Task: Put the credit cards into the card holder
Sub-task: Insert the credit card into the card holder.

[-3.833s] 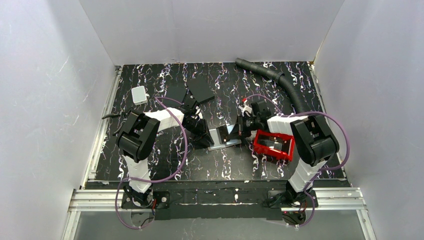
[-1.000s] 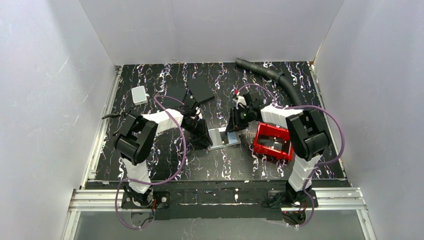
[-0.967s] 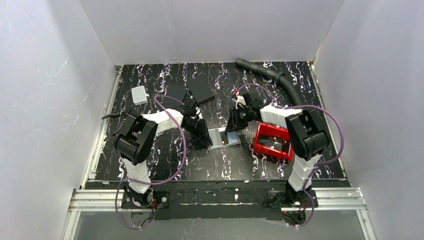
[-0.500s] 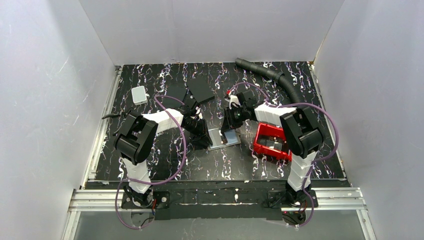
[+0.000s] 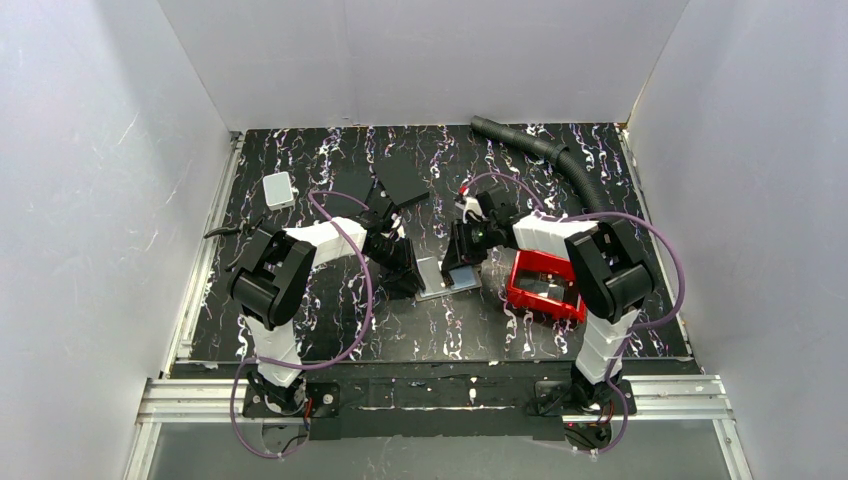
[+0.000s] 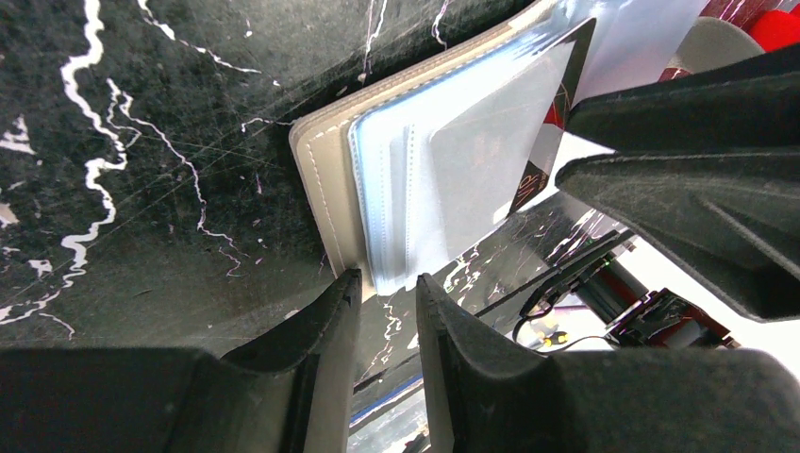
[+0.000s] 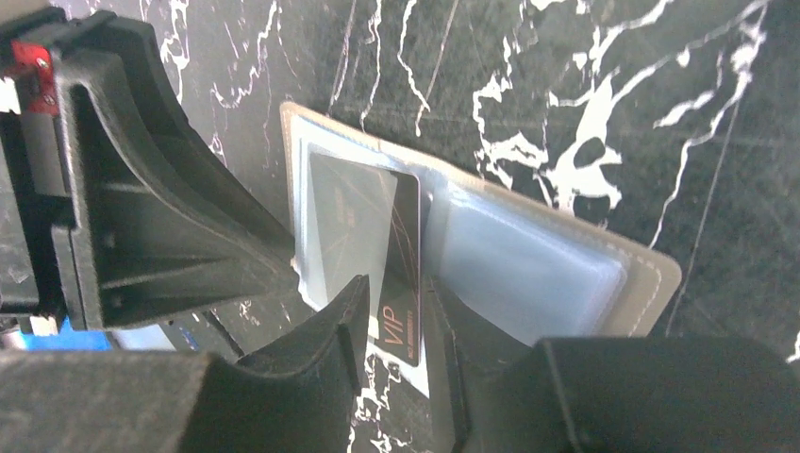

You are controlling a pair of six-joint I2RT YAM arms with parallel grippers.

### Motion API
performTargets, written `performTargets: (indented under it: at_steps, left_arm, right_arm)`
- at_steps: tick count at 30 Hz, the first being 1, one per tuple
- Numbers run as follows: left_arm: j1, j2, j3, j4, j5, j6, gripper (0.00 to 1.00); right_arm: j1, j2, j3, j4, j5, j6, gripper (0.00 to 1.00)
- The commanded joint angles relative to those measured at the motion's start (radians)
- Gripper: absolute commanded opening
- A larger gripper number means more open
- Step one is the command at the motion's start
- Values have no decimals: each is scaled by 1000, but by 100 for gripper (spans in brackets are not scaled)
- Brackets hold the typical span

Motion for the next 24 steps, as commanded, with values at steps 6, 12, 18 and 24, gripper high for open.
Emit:
performTargets:
  at_steps: [6,12,18,24]
  left_arm:
    - [4,-17,-12,-4,-22,-9,27]
    - [3,-18,-18,7,-13,-18,27]
    - [4,-29,-24,13,-10,-23,27]
    - [4,-32,-26,14,-7,-23,27]
  right_arm:
    - [-6,-57,-115,78,-56,68,36]
    - [1,-62,-149,227,-115,168,36]
    - [22,-45,-149,281,-132,216,35]
    - [37,-53,-159,281,-131,224,35]
